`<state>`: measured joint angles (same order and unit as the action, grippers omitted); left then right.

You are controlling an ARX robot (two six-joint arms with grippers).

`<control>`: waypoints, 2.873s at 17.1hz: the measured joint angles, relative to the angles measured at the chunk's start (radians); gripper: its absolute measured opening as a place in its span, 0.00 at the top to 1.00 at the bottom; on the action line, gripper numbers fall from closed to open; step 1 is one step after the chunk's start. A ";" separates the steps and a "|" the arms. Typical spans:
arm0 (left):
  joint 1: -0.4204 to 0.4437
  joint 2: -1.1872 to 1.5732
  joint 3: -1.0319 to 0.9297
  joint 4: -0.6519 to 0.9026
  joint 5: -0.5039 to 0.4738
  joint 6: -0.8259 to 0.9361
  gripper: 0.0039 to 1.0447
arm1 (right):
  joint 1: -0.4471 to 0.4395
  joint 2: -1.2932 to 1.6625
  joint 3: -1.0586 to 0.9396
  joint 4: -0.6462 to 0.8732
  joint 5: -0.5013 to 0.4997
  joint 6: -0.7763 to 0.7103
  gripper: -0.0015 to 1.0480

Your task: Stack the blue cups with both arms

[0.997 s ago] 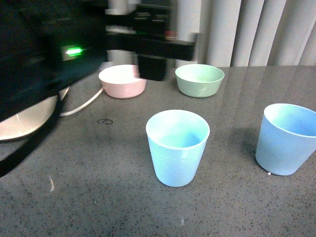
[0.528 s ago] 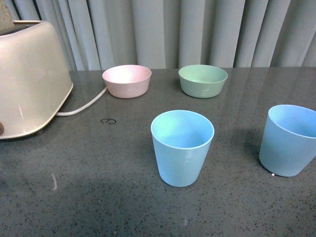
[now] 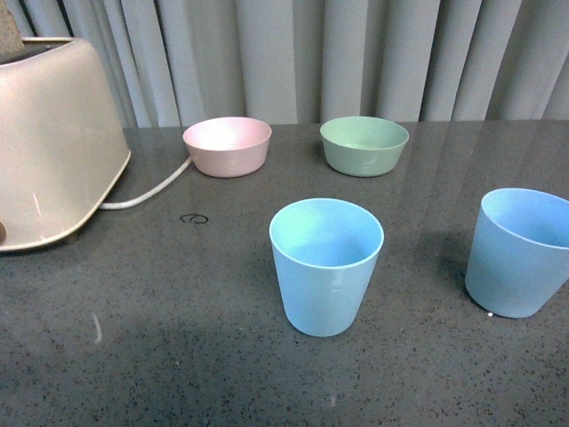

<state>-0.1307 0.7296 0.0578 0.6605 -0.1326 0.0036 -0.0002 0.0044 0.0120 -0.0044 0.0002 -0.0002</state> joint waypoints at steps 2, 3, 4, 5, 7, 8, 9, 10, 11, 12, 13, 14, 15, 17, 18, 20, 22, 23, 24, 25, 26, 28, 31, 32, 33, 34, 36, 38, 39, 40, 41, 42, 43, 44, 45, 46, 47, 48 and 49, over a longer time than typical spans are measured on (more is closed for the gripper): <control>0.013 -0.002 -0.031 0.053 0.016 0.000 0.99 | 0.000 0.000 0.000 0.000 0.000 0.000 0.06; 0.024 -0.021 -0.042 0.023 0.023 0.000 0.99 | 0.000 0.000 0.000 0.000 0.000 0.000 0.06; 0.036 -0.046 -0.043 -0.026 0.037 0.000 0.99 | 0.000 0.000 0.000 0.000 0.000 0.000 0.06; 0.087 -0.089 -0.043 -0.048 0.101 0.000 0.99 | 0.000 0.000 0.000 0.000 0.000 0.000 0.06; 0.135 -0.183 -0.044 -0.120 0.121 -0.001 0.99 | 0.000 0.000 0.000 0.000 0.000 0.000 0.06; 0.133 -0.213 -0.044 -0.146 0.130 0.000 0.99 | 0.000 0.000 0.000 0.000 0.000 0.000 0.06; 0.129 -0.234 -0.044 -0.174 0.132 0.000 0.99 | 0.000 0.000 0.000 0.000 0.000 0.000 0.06; 0.129 -0.275 -0.044 -0.214 0.132 0.000 0.99 | 0.000 0.000 0.000 0.000 0.000 0.000 0.06; 0.129 -0.315 -0.044 -0.250 0.132 0.000 0.99 | 0.000 0.000 0.000 0.000 0.000 0.000 0.06; 0.129 -0.338 -0.044 -0.266 0.132 -0.001 0.99 | 0.000 0.000 0.000 0.000 0.000 0.000 0.06; 0.129 -0.353 -0.044 -0.278 0.132 0.000 0.99 | 0.000 0.000 0.000 0.000 0.000 0.000 0.06; 0.129 -0.380 -0.044 -0.313 0.132 0.000 0.99 | 0.000 0.000 0.000 0.000 0.000 0.000 0.06; 0.129 -0.403 -0.044 -0.338 0.132 -0.001 0.99 | 0.000 0.000 0.000 0.000 0.000 0.000 0.06; 0.129 -0.450 -0.044 -0.376 0.132 0.000 0.99 | 0.000 0.000 0.000 0.000 0.000 0.000 0.06; 0.129 -0.467 -0.044 -0.399 0.132 0.000 0.99 | 0.000 0.000 0.000 0.000 0.000 0.000 0.06; 0.129 -0.507 -0.044 -0.435 0.132 0.000 0.99 | 0.000 0.000 0.000 0.000 0.000 0.000 0.06; 0.129 -0.539 -0.044 -0.470 0.132 0.000 0.99 | 0.000 0.000 0.000 0.000 0.000 0.000 0.06; 0.129 -0.608 -0.042 -0.562 0.130 0.000 0.99 | 0.000 0.000 0.000 0.000 0.000 0.000 0.06; 0.129 -0.721 -0.043 -0.675 0.132 0.000 0.99 | 0.000 0.000 0.000 0.001 0.000 0.000 0.06; 0.129 -0.721 -0.043 -0.664 0.132 0.000 0.99 | 0.000 0.000 0.000 0.000 0.000 0.000 0.06; 0.129 -0.721 -0.043 -0.665 0.132 0.000 0.99 | 0.000 0.000 0.000 0.000 0.000 0.000 0.06; 0.129 -0.721 -0.043 -0.664 0.132 -0.002 0.91 | 0.000 0.000 0.000 0.000 0.000 0.000 0.06; 0.129 -0.721 -0.043 -0.664 0.132 -0.002 0.84 | 0.000 0.000 0.000 0.000 0.000 0.000 0.06; 0.129 -0.721 -0.043 -0.664 0.132 -0.002 0.82 | 0.000 0.000 0.000 0.000 0.000 0.000 0.06; 0.129 -0.721 -0.043 -0.664 0.132 -0.002 0.79 | 0.000 0.000 0.000 0.000 0.000 0.000 0.06; 0.129 -0.721 -0.043 -0.664 0.132 -0.002 0.75 | 0.000 0.000 0.000 0.000 0.000 0.000 0.06; 0.129 -0.721 -0.043 -0.664 0.132 -0.002 0.68 | 0.000 0.000 0.000 0.000 0.000 0.000 0.06; 0.129 -0.721 -0.043 -0.665 0.132 -0.002 0.60 | 0.000 0.000 0.000 0.000 0.000 0.000 0.06; 0.129 -0.721 -0.043 -0.664 0.132 -0.002 0.47 | 0.000 0.000 0.000 0.000 0.000 0.000 0.06; 0.129 -0.721 -0.043 -0.664 0.132 -0.002 0.37 | 0.000 0.000 0.000 0.000 0.000 0.000 0.06; 0.129 -0.721 -0.043 -0.665 0.132 -0.002 0.27 | -0.016 0.030 0.024 -0.084 -0.027 0.031 0.06; 0.129 -0.721 -0.043 -0.665 0.133 -0.002 0.16 | -0.053 0.127 0.059 -0.065 -0.053 0.060 0.06; 0.129 -0.721 -0.043 -0.664 0.132 -0.002 0.06 | -0.096 0.208 0.118 -0.009 -0.087 0.069 0.06; 0.129 -0.721 -0.043 -0.665 0.132 -0.001 0.06 | -0.129 0.280 0.195 0.064 -0.128 0.072 0.06; 0.129 -0.721 -0.043 -0.664 0.132 -0.001 0.06 | -0.151 0.373 0.279 0.139 -0.164 0.071 0.06; 0.129 -0.721 -0.043 -0.664 0.132 -0.001 0.06 | -0.156 0.503 0.370 0.185 -0.174 0.063 0.06; 0.129 -0.721 -0.043 -0.664 0.132 -0.001 0.06 | -0.154 0.628 0.437 0.176 -0.179 0.054 0.06; 0.129 -0.721 -0.043 -0.665 0.132 -0.001 0.06 | -0.134 0.758 0.502 0.139 -0.177 0.040 0.06; 0.129 -0.721 -0.043 -0.664 0.133 -0.001 0.06 | -0.122 0.900 0.575 0.080 -0.177 0.035 0.06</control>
<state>-0.0017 0.0090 0.0147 -0.0032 0.0002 0.0025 -0.1226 0.9039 0.5865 0.0753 -0.1772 0.0349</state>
